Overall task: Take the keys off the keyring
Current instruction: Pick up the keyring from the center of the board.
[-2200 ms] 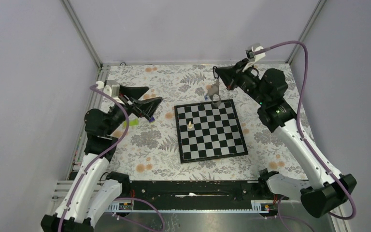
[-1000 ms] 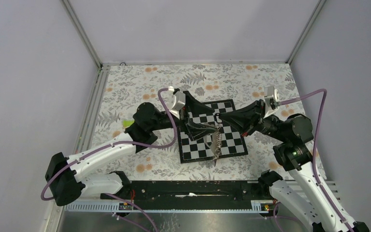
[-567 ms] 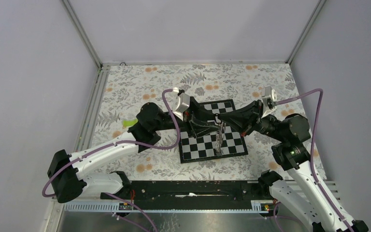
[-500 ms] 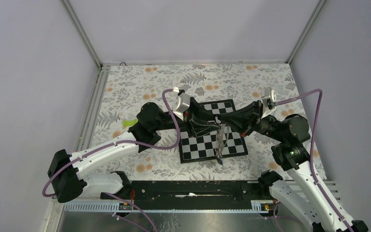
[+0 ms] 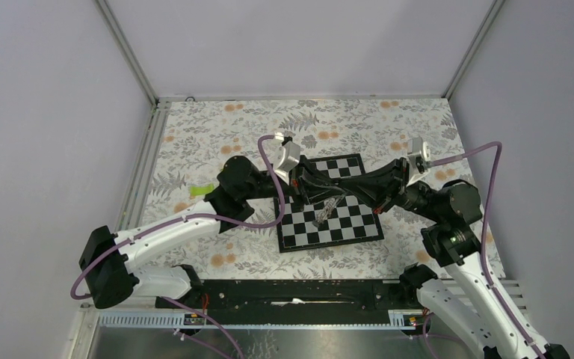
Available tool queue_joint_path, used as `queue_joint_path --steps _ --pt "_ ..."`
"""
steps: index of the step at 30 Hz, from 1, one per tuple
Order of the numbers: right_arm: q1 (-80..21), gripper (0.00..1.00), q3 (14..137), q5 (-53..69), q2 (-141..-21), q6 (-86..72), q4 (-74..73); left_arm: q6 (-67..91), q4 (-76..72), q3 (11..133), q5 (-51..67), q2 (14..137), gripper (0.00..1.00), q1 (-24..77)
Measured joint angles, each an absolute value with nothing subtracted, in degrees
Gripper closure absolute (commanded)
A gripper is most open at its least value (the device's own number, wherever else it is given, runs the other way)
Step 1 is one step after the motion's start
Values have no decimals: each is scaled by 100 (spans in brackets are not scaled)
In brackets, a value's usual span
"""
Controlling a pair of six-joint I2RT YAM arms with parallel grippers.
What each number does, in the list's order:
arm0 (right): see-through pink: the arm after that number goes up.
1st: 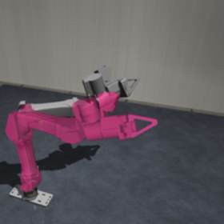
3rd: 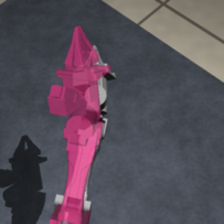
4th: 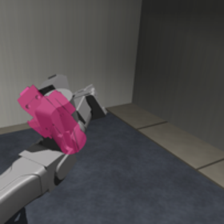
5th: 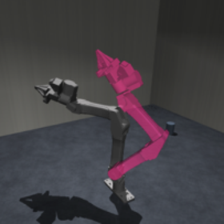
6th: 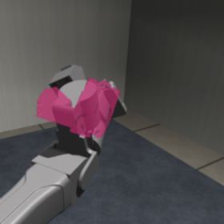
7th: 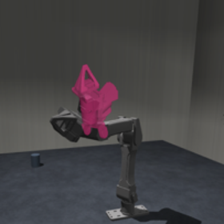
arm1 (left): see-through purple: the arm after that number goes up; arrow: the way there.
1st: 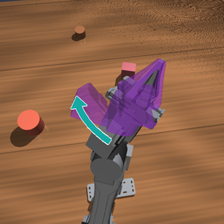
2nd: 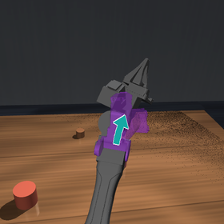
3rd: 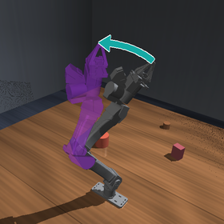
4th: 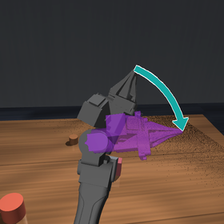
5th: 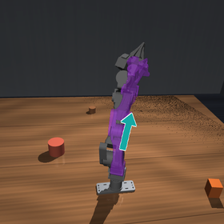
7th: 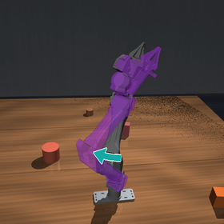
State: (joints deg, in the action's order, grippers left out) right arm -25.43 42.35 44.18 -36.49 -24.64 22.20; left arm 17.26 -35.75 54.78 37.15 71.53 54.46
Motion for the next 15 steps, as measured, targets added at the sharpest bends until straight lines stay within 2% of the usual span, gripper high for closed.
queue_joint_path --steps 5,6,8,10,11,15 --pt "-2545 100 4230 4427 -3581 -2462 2217 1756 -3575 5505 3734 7153 100 5472" --pt "-2545 97 4222 4425 -3577 -2462 2217 1754 -3575 5505 3734 7153 100 5474" --pt "-2545 75 4217 4421 -3575 -2449 2215 1743 -3555 5505 3739 7150 100 5474" --pt "-2545 42 4213 4416 -3566 -2462 2198 1695 -3507 5507 3739 7142 100 5474" --pt "-2545 34 4211 4399 -3540 -2440 2198 1651 -3415 5522 3752 7142 100 5474" --pt "-2545 21 4167 4246 -3341 -2443 2211 1516 -3015 5581 3780 7142 100 5474"
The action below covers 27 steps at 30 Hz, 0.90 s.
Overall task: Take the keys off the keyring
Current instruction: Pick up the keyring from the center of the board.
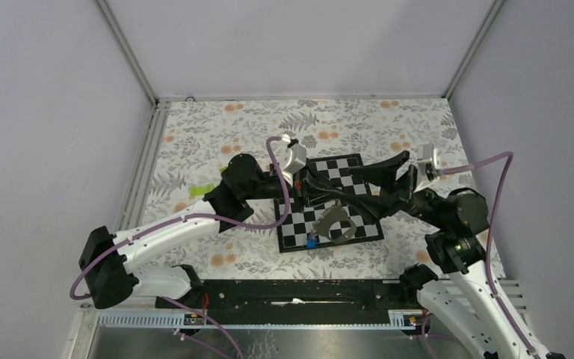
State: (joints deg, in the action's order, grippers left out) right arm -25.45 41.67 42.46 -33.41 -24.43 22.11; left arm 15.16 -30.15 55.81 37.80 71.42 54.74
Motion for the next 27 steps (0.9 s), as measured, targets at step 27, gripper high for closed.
queue_joint_path --steps 27 --pt "-2545 24 3074 3566 -1712 -1044 1267 1291 -1352 6003 3046 6381 100 5474"
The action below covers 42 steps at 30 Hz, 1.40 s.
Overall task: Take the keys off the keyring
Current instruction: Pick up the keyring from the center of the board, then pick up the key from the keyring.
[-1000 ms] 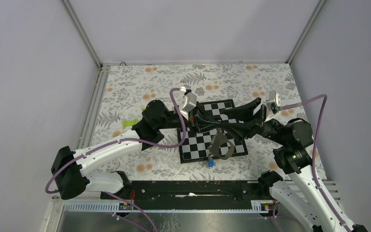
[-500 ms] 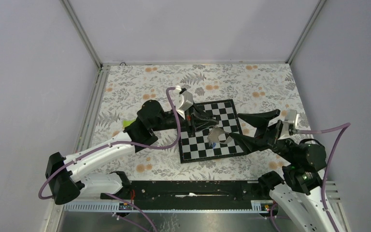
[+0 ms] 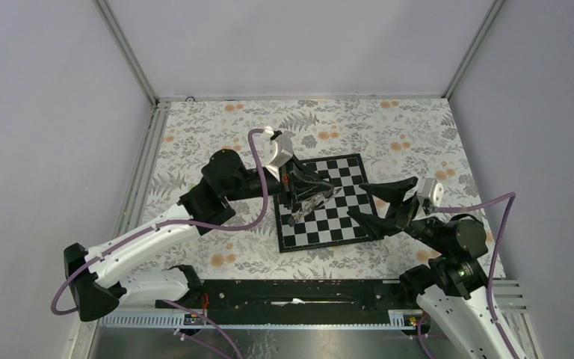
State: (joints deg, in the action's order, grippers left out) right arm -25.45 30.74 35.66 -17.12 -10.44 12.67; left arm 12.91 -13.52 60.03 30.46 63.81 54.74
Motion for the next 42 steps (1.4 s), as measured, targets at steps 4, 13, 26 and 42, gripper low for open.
queue_joint_path --steps 4,13,26,42 --pt "-2545 24 3387 3566 -2008 -829 1087 1295 -1061 6237 3015 6381 100 5474" --pt "-2545 40 4744 3966 -2845 -255 482 1470 -642 6753 2644 6381 100 5474" --pt "-2545 44 5061 4718 -3430 62 497 1796 -788 7190 3496 6567 100 5474" --pt "-2545 62 5061 5054 -3509 -137 854 2115 -1216 7284 4313 6775 100 5474"
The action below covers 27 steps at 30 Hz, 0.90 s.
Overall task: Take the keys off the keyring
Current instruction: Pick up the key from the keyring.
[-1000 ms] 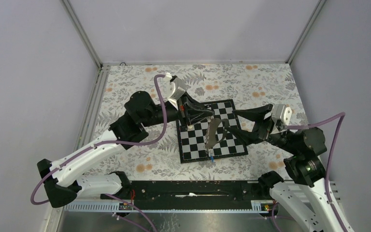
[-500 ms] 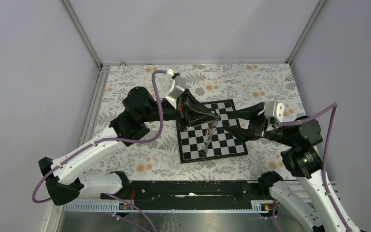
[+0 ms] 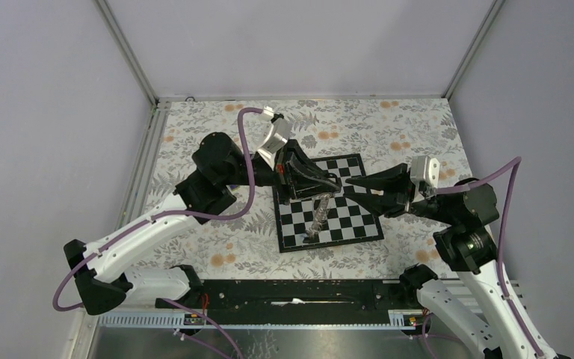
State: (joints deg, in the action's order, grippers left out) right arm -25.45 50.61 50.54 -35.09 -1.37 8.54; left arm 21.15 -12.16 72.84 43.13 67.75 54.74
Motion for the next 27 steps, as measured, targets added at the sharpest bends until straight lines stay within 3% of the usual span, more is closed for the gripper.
queue_joint_path --steps 27 --pt "-2545 62 4794 5170 -3492 -1151 1813 1968 -1164 7579 4152 6914 100 5474"
